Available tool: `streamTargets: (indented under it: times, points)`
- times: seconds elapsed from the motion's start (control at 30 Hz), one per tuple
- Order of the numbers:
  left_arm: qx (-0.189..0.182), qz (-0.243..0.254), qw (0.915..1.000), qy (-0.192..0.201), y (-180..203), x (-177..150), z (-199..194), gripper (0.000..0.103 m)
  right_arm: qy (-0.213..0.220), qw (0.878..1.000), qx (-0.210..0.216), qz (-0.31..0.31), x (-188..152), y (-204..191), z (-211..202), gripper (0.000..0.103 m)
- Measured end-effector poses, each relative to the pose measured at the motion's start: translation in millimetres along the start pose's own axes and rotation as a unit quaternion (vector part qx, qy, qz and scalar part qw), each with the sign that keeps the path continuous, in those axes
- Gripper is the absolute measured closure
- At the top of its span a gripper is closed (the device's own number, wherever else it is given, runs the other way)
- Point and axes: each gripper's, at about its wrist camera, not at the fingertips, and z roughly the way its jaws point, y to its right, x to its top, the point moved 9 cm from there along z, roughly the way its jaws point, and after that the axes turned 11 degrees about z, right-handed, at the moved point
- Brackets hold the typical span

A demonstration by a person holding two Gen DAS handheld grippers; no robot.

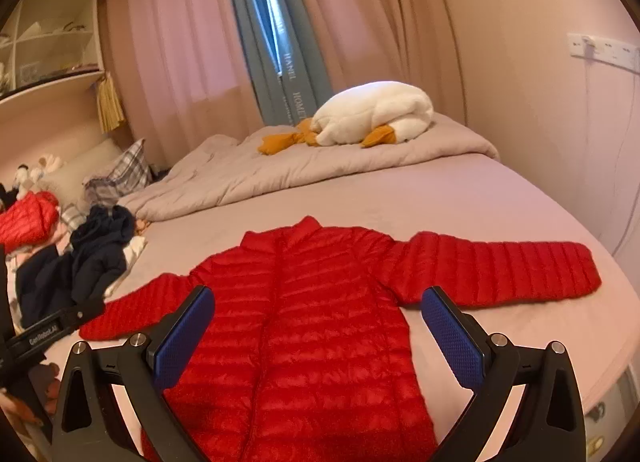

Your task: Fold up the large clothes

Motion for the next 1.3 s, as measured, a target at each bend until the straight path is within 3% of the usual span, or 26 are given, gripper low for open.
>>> streamTargets:
  times: [0.27, 0.43, 0.53, 0.83, 1.0, 1.3]
  points:
    - [0.024, -0.022, 0.9995, 0.004, -32, -10, -21, 0.001, 0.004, 1.0, -0.003, -0.003, 0, -8, -10, 0.001]
    - [0.036, -0.035, 0.9987, -0.001, -49, -16, -20, 0.001, 0.002, 1.0, -0.002, -0.008, -1, -16, -6, 0.001]
    - [0.022, -0.057, 0.9981, -0.003, -59, -19, -18, 0.001, -0.006, 1.0, -0.004, -0.011, -4, -21, -1, 0.001]
    - [0.051, -0.097, 0.994, -0.001, -99, -19, -11, 0.001, -0.011, 1.0, -0.013, -0.013, -9, -26, 5, 0.001]
    - [0.089, -0.135, 0.9869, 0.009, -141, -18, -15, 0.001, -0.02, 1.0, -0.012, -0.014, -11, -29, 12, 0.001]
    - [0.158, -0.235, 0.9581, 0.043, -257, -9, -22, 0.005, -0.035, 0.999, -0.013, -0.024, -11, -40, 29, 0.001]
